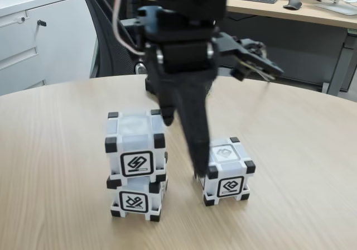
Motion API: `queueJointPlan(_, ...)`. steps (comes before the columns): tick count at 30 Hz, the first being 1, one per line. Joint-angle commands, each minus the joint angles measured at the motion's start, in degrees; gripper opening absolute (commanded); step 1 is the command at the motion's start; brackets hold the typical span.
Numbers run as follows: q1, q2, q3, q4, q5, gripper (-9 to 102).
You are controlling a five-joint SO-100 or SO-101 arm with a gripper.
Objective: Stack cubes from left to right.
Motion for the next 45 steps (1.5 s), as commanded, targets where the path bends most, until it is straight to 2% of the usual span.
queueJointPlan(1, -0.9, 2.7, -0.2, 0.7, 0.8, 46)
queueJointPlan(10, -2.4, 2.2, -0.2, 0.7, 3.3, 45)
queueJointPlan(21, -11.4, 1.8, -0.1, 0.7, 8.0, 46)
queueJointPlan(30, -13.4, 1.9, 10.5, 0.1, 12.3, 45)
queueJointPlan(45, -12.3, -1.1, 11.9, -0.3, 7.9, 45)
